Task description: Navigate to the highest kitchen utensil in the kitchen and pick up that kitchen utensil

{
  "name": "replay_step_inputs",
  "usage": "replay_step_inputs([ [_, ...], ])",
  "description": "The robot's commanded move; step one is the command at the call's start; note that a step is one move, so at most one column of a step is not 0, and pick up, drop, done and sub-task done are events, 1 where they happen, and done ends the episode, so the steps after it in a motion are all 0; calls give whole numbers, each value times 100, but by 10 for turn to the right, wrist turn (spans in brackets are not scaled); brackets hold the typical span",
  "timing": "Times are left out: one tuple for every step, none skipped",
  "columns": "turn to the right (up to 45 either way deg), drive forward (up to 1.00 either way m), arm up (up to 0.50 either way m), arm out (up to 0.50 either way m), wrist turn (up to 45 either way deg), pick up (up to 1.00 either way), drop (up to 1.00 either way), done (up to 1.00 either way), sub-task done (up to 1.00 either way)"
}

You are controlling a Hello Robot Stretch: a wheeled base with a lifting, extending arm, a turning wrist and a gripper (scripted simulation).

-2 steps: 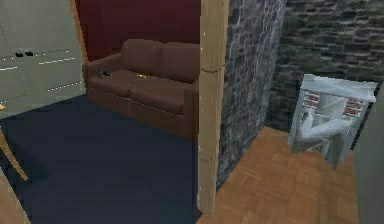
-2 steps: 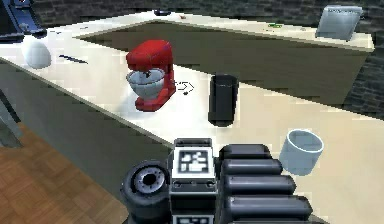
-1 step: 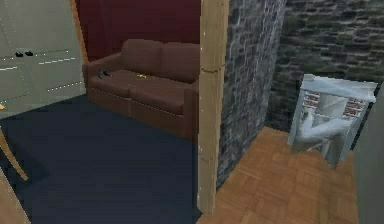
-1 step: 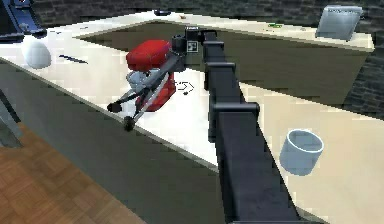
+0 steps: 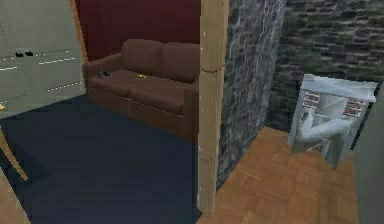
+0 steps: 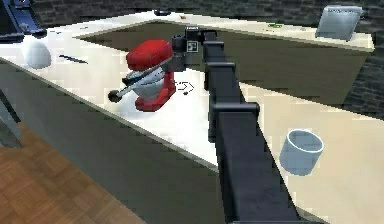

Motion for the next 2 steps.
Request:
replay_step_inputs([
  [0,0,0,0,360,0,0,0,0],
  [0,0,0,0,0,100,0,0,0],
])
